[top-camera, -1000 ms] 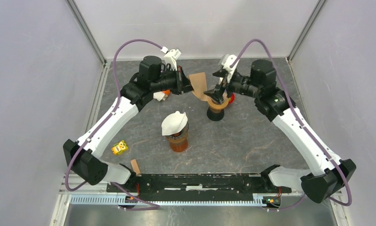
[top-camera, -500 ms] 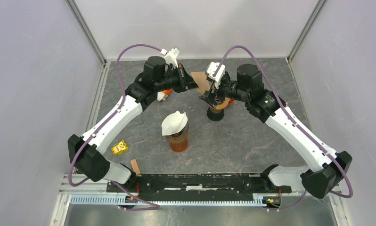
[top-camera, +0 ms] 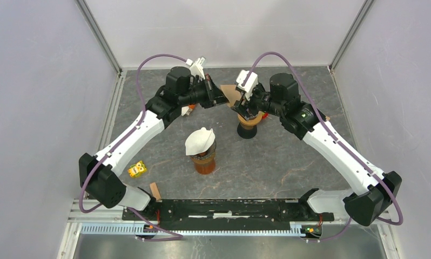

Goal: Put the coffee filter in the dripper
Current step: Pick up the coffee filter from the coffee filter holder.

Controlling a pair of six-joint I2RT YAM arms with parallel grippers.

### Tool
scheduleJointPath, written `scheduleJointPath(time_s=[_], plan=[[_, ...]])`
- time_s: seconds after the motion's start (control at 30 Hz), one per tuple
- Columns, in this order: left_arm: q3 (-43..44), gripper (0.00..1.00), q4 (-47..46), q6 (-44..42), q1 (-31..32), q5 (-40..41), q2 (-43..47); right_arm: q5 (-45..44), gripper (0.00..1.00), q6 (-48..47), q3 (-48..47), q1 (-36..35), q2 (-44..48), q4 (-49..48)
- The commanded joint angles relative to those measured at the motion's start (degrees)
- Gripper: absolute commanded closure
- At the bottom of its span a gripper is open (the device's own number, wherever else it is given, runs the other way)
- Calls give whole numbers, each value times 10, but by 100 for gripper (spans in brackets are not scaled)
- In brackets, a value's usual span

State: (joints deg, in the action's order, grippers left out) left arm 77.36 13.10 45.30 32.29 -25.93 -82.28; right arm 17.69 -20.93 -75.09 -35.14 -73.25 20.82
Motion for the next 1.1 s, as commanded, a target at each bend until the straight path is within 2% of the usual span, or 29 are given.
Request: scheduleJointPath(time_s=[0.0,0.77,0.87,1.07], plan=[[-5,98,-34,20,3,-24,11,-20,27,-3,-19,-2,4,-14],[-19,98,-55,1,5,-45,16,-74,46,-12,-14,-2,17,-9],[-18,98,-60,-9,5,-46,16,-75,54,-7,-11,-2,15,-11],[2,97,-19,-83,10,-21,8,-76,84,12,-19,-4,4,-12]])
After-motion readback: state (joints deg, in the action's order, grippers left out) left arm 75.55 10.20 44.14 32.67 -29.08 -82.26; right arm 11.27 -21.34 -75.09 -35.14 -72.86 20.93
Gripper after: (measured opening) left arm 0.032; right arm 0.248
